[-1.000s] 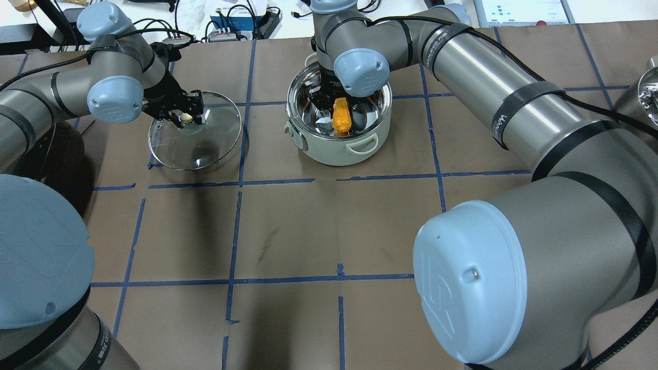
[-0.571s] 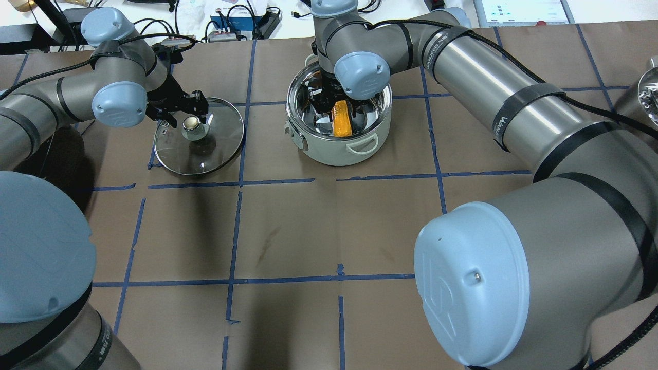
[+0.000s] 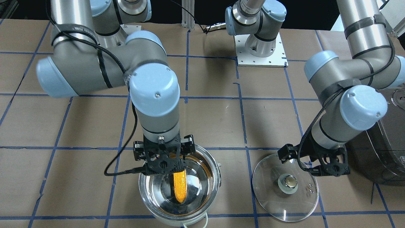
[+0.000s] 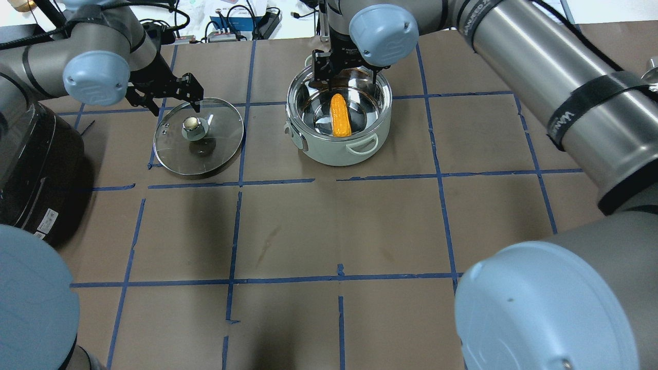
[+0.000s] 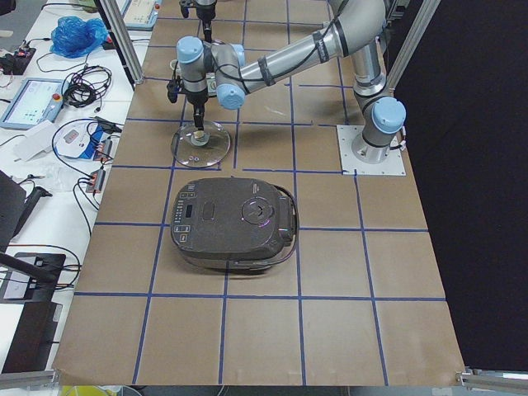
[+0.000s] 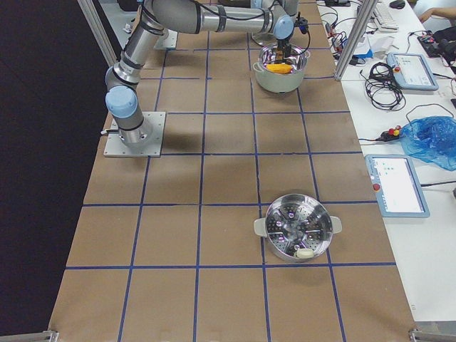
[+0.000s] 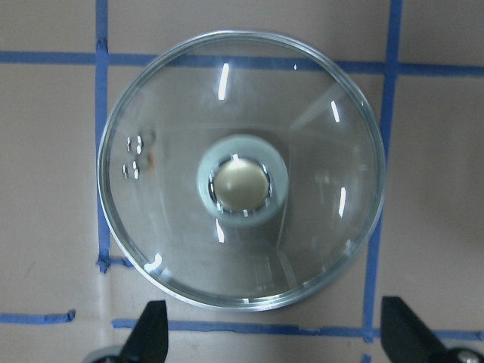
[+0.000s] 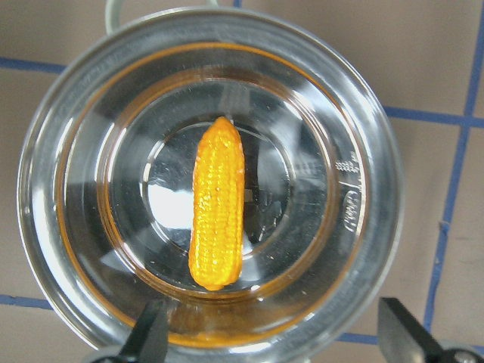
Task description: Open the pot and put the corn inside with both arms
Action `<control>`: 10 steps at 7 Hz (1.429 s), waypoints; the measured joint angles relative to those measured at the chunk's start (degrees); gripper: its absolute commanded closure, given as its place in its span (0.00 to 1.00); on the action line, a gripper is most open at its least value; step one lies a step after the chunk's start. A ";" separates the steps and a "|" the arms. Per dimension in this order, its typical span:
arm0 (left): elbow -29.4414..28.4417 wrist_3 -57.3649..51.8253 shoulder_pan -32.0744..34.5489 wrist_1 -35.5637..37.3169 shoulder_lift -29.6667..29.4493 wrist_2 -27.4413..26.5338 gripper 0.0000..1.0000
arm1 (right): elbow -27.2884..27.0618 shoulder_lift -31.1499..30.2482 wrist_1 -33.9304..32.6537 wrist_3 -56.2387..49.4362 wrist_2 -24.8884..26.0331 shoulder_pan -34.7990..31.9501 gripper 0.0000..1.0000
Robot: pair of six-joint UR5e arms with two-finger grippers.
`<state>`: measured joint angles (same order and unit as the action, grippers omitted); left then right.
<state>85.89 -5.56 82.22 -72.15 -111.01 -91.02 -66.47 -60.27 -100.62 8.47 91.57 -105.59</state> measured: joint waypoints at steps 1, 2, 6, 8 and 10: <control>-0.78 0.50 1.66 -6.48 4.13 -0.56 0.00 | -3.38 -5.52 1.63 -0.69 -0.20 2.48 0.06; -1.28 1.04 2.94 -11.66 7.48 -0.73 0.00 | -8.75 -12.02 2.62 -2.40 -0.52 5.79 0.07; -1.55 1.48 5.10 -15.67 11.78 -0.18 0.00 | -22.08 -25.89 3.25 -6.57 -0.74 13.33 0.00; -1.59 1.50 5.47 -15.73 12.00 -0.08 0.00 | -20.77 -25.77 4.72 -6.58 -0.79 13.58 0.00; -1.63 1.44 5.46 -15.74 12.09 0.06 0.00 | -20.06 -25.46 5.20 -6.27 -0.70 13.38 0.00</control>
<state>84.26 -4.12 87.67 -87.89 -98.92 -90.96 -86.53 -85.74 -95.42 2.20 90.87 -92.21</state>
